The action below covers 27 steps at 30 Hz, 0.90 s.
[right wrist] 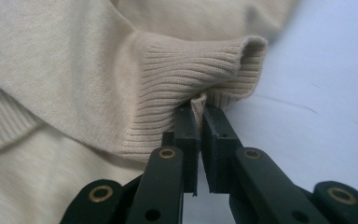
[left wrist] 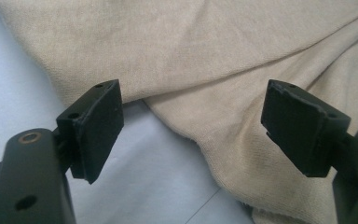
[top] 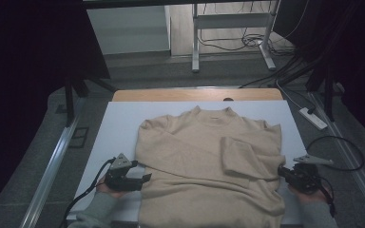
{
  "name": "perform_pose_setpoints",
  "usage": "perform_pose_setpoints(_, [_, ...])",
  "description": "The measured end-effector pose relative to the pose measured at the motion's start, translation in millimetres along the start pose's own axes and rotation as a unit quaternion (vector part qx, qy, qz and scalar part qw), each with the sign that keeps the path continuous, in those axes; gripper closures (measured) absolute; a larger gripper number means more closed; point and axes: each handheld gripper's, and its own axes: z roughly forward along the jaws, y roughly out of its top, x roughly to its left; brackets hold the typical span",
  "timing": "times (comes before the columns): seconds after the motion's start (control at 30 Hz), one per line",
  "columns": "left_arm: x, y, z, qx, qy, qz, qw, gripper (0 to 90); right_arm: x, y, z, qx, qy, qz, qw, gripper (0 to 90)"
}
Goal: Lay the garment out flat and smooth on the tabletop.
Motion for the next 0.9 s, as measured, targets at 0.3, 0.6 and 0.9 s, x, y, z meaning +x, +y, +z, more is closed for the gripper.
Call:
perform_pose_setpoints(0.3, [0.3,0.1,0.4,0.002,-0.001,0.002,1.0,20.9,-27.0,-23.4,-24.4,0.028,-0.059,0.032,0.9973,83.8])
perform_pose_setpoints(0.6, [-0.2,0.7,1.9,0.003,-0.001,0.0,1.0,21.0,-19.2,-8.5,-38.6,-0.021,-0.097,0.005,0.995,54.3])
perform_pose_setpoints(0.9, [-0.6,1.5,2.9,0.005,0.0,0.001,1.0,21.0,17.4,30.3,-29.0,-0.031,-0.067,-0.073,0.9946,48.1])
